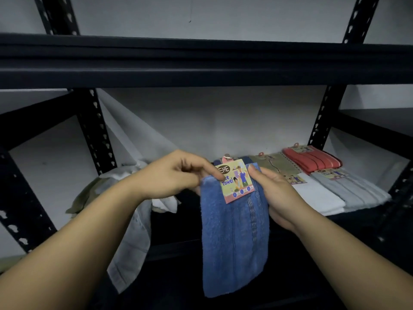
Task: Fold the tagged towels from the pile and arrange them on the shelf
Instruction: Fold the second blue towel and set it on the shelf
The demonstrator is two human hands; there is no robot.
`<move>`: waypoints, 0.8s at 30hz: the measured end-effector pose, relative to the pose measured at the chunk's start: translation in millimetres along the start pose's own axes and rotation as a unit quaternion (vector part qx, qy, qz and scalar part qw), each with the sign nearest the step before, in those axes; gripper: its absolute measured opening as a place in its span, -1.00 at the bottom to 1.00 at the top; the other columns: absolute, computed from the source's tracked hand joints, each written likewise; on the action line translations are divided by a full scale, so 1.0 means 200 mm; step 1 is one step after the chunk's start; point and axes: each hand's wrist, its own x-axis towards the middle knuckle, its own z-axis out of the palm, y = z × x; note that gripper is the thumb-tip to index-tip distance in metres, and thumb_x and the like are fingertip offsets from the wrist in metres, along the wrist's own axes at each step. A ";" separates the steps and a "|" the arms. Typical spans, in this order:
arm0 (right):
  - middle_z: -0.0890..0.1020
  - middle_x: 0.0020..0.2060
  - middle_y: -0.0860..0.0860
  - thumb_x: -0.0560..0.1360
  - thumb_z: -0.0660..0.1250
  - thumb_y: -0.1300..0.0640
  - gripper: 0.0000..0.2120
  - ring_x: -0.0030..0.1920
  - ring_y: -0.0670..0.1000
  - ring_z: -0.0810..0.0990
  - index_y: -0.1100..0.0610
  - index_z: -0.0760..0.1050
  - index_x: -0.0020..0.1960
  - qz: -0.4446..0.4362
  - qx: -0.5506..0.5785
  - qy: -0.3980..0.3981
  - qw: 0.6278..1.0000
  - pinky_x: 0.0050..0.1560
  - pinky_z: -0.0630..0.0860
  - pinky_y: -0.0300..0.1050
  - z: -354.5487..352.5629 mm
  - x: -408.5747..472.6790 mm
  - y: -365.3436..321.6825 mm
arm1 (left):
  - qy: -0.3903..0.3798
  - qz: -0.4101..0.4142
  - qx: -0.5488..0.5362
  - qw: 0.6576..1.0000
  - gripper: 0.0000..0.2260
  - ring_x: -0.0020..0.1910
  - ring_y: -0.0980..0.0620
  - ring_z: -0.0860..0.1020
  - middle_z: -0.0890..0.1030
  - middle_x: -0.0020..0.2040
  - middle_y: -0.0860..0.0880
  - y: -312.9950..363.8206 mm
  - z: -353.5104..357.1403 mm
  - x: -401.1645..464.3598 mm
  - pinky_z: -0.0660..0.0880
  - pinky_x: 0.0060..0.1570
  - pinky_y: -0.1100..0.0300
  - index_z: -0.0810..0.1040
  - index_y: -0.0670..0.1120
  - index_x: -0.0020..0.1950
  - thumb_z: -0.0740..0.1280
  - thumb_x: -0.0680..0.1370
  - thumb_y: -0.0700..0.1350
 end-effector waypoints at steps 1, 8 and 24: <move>0.73 0.11 0.20 0.68 0.27 0.01 -0.69 0.20 0.25 0.69 0.20 0.67 0.20 0.006 0.000 -0.002 1.000 0.31 0.55 0.19 0.01 0.01 0.02 | -0.015 0.001 0.001 1.000 -0.65 0.15 -0.34 0.64 0.71 0.10 -0.28 0.00 0.00 0.00 0.63 0.04 0.19 0.65 -0.25 0.23 0.28 0.48 -0.41; 0.74 0.16 -0.03 0.70 0.23 -0.06 -0.68 0.25 -0.04 0.67 0.05 0.65 0.28 0.027 -0.142 -0.078 0.986 0.28 0.51 -0.11 0.05 0.02 0.14 | 0.007 0.065 0.151 0.986 -0.90 0.02 0.02 0.60 0.61 -0.02 -0.06 0.05 0.05 0.03 0.52 0.12 0.16 0.73 -0.07 0.02 0.54 0.52 -0.16; 0.75 -0.05 -0.14 0.56 0.49 0.04 -0.84 0.00 -0.16 0.70 -0.10 0.67 0.13 -0.128 -0.235 -0.143 0.953 0.04 0.58 -0.21 0.07 -0.09 -0.02 | 0.022 -0.014 0.287 0.958 -0.93 -0.41 0.23 0.47 0.58 -0.40 0.17 0.14 0.07 0.18 0.35 -0.38 0.36 0.73 0.02 -0.10 0.56 0.50 -0.01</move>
